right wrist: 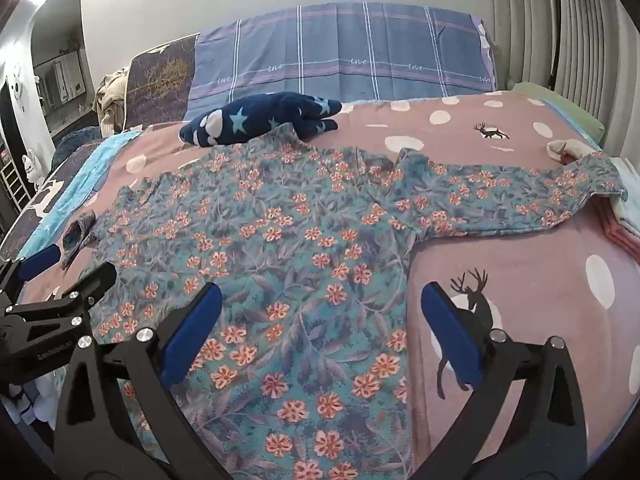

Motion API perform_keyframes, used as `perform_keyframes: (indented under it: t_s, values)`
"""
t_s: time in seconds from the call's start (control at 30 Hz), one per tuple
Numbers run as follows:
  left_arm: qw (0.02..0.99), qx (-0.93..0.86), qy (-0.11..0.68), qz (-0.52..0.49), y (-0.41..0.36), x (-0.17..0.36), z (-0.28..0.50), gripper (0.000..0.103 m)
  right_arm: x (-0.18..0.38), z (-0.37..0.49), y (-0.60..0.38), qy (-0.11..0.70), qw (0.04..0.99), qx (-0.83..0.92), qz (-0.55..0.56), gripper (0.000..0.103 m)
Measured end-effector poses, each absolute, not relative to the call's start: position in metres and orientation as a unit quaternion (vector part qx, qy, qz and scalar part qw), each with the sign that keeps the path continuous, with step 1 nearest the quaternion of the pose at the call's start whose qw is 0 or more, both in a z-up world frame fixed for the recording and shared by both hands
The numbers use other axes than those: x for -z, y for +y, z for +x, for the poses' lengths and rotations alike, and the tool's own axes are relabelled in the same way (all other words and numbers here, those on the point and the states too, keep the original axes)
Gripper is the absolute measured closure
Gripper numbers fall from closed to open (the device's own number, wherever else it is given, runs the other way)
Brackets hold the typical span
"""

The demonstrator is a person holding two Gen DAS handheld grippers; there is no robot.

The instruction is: Fold small clothes

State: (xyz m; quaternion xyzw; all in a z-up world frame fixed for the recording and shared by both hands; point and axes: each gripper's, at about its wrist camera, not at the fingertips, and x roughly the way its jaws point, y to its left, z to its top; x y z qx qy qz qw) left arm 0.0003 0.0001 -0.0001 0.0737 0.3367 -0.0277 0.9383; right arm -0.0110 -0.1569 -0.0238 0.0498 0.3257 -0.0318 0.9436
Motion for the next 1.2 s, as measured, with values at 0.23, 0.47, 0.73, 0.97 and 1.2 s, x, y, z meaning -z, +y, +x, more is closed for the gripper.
perform_keyframes:
  t_s: [0.23, 0.47, 0.73, 0.97, 1.2]
  values:
    - [0.940, 0.019, 0.332, 0.074, -0.008, 0.014, -0.007, 0.002, 0.031, -0.012, -0.150, 0.332, 0.942, 0.032, 0.043, 0.002]
    - [0.937, 0.021, 0.341, 0.073, -0.005, 0.020, -0.003, 0.002, 0.030, -0.009, -0.151, 0.331, 0.942, 0.034, 0.042, 0.002]
    - [0.946, 0.017, 0.315, 0.068, 0.004, 0.013, -0.004, 0.002, 0.022, -0.009, -0.157, 0.323, 0.944, 0.049, 0.047, 0.002]
    - [0.946, 0.034, 0.315, 0.075, 0.004, 0.011, -0.006, 0.002, 0.022, -0.009, -0.158, 0.322, 0.944, 0.050, 0.047, 0.002]
    - [0.938, 0.048, 0.335, 0.076, 0.003, 0.015, -0.004, 0.003, 0.020, -0.008, -0.159, 0.318, 0.946, 0.052, 0.043, 0.002]
